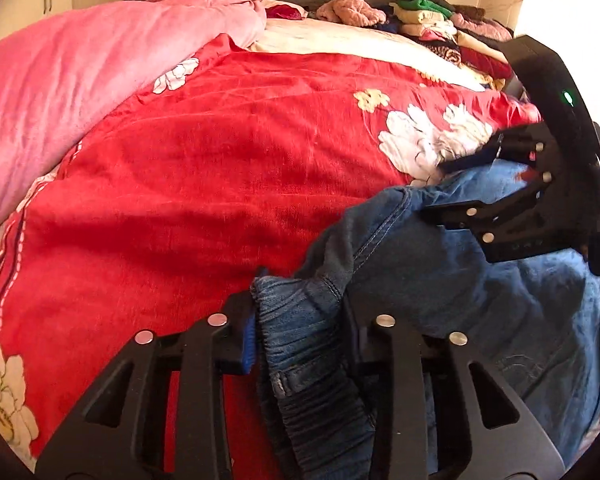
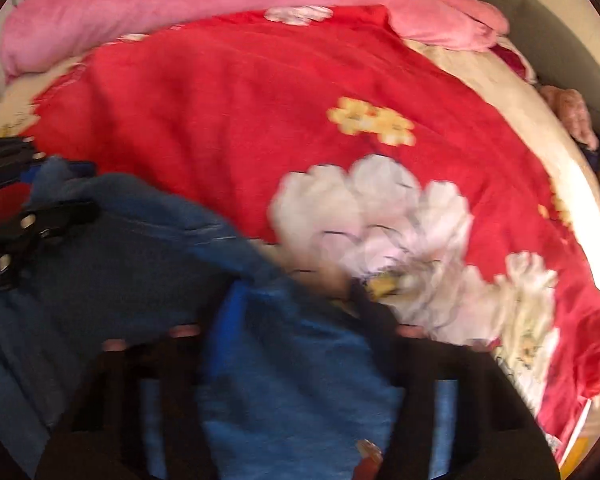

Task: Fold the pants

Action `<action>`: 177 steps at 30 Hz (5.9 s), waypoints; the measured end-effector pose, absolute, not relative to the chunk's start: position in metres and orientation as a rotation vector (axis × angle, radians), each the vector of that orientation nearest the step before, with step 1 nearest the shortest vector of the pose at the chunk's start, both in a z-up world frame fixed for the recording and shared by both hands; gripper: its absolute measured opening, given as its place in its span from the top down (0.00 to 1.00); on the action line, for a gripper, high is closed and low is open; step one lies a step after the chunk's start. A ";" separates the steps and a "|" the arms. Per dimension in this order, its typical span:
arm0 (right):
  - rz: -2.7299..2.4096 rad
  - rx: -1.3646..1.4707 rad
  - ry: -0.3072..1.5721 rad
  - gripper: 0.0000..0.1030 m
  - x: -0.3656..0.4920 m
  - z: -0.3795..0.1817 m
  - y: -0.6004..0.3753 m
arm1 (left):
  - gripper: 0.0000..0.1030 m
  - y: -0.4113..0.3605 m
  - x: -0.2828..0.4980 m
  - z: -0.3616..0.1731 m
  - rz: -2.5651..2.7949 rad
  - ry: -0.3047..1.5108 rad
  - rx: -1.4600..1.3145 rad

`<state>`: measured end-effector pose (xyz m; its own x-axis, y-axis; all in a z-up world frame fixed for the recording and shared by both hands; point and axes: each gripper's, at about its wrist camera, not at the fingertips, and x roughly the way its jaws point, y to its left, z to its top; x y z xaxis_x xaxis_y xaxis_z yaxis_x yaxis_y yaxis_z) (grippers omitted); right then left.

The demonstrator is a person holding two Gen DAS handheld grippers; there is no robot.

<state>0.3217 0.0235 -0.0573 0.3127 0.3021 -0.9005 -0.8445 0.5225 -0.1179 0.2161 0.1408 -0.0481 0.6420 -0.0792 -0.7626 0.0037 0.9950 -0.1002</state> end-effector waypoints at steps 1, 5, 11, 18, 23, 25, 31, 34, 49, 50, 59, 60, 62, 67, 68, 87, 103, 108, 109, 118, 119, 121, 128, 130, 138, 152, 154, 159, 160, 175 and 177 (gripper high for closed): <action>0.838 -0.666 0.961 0.75 0.318 -0.055 0.024 | 0.78 0.141 0.217 -0.046 -0.046 0.875 -0.091; 0.830 -0.608 0.916 0.89 0.300 -0.043 0.014 | 0.78 0.140 0.214 -0.034 -0.036 0.878 -0.089; 0.842 -0.418 0.835 0.90 0.265 -0.005 -0.024 | 0.78 0.142 0.192 -0.013 -0.060 0.856 -0.109; 0.883 -0.239 0.734 0.91 0.196 0.037 -0.083 | 0.78 0.121 0.145 0.018 -0.112 0.786 -0.100; 0.931 -0.213 0.695 0.91 0.133 0.052 -0.103 | 0.78 0.115 0.110 0.030 -0.126 0.752 -0.100; 0.942 -0.215 0.698 0.91 0.114 0.051 -0.106 | 0.78 0.113 0.099 0.031 -0.135 0.753 -0.100; 0.942 -0.222 0.780 0.90 0.064 0.022 -0.107 | 0.77 0.106 0.065 0.013 -0.165 0.815 -0.061; 0.942 -0.234 0.821 0.90 0.041 0.005 -0.106 | 0.77 0.102 0.052 0.001 -0.169 0.850 -0.041; 0.966 -0.311 0.905 0.90 0.020 -0.022 -0.080 | 0.50 0.126 0.023 -0.010 -0.086 0.896 -0.060; 0.969 -0.310 0.907 0.90 0.021 -0.022 -0.080 | 0.50 0.129 0.019 -0.009 -0.084 0.898 -0.068; 0.974 -0.314 0.942 0.89 0.021 -0.031 -0.075 | 0.50 0.140 -0.002 0.018 -0.064 0.823 -0.113; 0.978 -0.316 0.943 0.88 0.019 -0.032 -0.075 | 0.50 0.136 -0.001 0.021 -0.075 0.813 -0.110; 0.980 -0.329 0.936 0.87 0.016 -0.030 -0.074 | 0.50 0.121 0.005 0.026 -0.129 0.804 -0.106; 0.986 -0.298 0.919 0.85 0.015 -0.013 -0.086 | 0.50 0.080 0.025 0.005 -0.222 0.863 -0.023; 0.983 -0.288 0.902 0.84 0.014 -0.007 -0.091 | 0.50 0.078 0.028 -0.002 -0.219 0.879 -0.007; 0.836 -0.133 1.039 0.55 0.048 -0.036 -0.119 | 0.50 0.077 0.027 -0.011 -0.176 0.881 0.023; 0.607 -0.035 0.839 0.26 0.089 0.024 -0.202 | 0.35 0.046 0.026 0.027 -0.226 0.828 0.014; 0.555 -0.034 0.835 0.26 0.111 0.027 -0.210 | 0.34 0.011 0.036 0.026 -0.318 0.848 0.031; 0.538 -0.038 0.839 0.26 0.118 0.027 -0.210 | 0.34 0.004 0.038 0.024 -0.337 0.855 0.037; 0.447 0.002 0.926 0.25 0.194 0.009 -0.212 | 0.34 -0.066 0.062 -0.002 -0.495 0.935 0.111; 0.432 0.006 0.940 0.26 0.203 0.006 -0.212 | 0.34 -0.070 0.065 -0.005 -0.508 0.944 0.112; 0.407 0.004 0.962 0.26 0.222 -0.001 -0.209 | 0.34 -0.078 0.073 -0.014 -0.518 0.970 0.111; 0.333 -0.001 1.050 0.26 0.272 -0.036 -0.197 | 0.41 -0.084 0.096 -0.037 -0.523 1.031 0.066; 0.297 -0.012 1.061 0.26 0.280 -0.045 -0.196 | 0.43 -0.085 0.099 -0.043 -0.526 1.047 0.057; 0.270 0.040 0.995 0.88 0.276 -0.042 -0.225 | 0.43 -0.081 0.100 -0.050 -0.545 1.054 0.039; 0.188 0.250 0.881 0.89 0.171 0.024 -0.335 | 0.90 -0.078 0.089 -0.045 -0.559 1.007 0.060; 0.172 0.267 0.880 0.89 0.155 0.027 -0.347 | 0.95 -0.077 0.087 -0.042 -0.572 0.998 0.066; 0.143 0.302 0.900 0.89 0.115 0.030 -0.371 | 0.97 -0.075 0.078 -0.031 -0.574 0.964 0.097; 0.138 0.312 0.907 0.89 0.107 0.029 -0.374 | 0.97 -0.074 0.077 -0.029 -0.575 0.962 0.103; 0.086 0.452 1.063 0.83 0.040 -0.028 -0.406 | 0.97 -0.081 0.044 -0.031 -0.556 0.940 0.210; 0.083 0.468 1.062 0.70 0.041 -0.030 -0.410 | 0.97 -0.084 0.045 -0.035 -0.554 0.950 0.224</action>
<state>0.0415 -0.4102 -0.0300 0.4940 0.2868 -0.8208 0.1566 0.8992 0.4085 0.0447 -0.0838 -0.0355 0.4560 -0.3490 -0.8187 0.5400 0.8397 -0.0571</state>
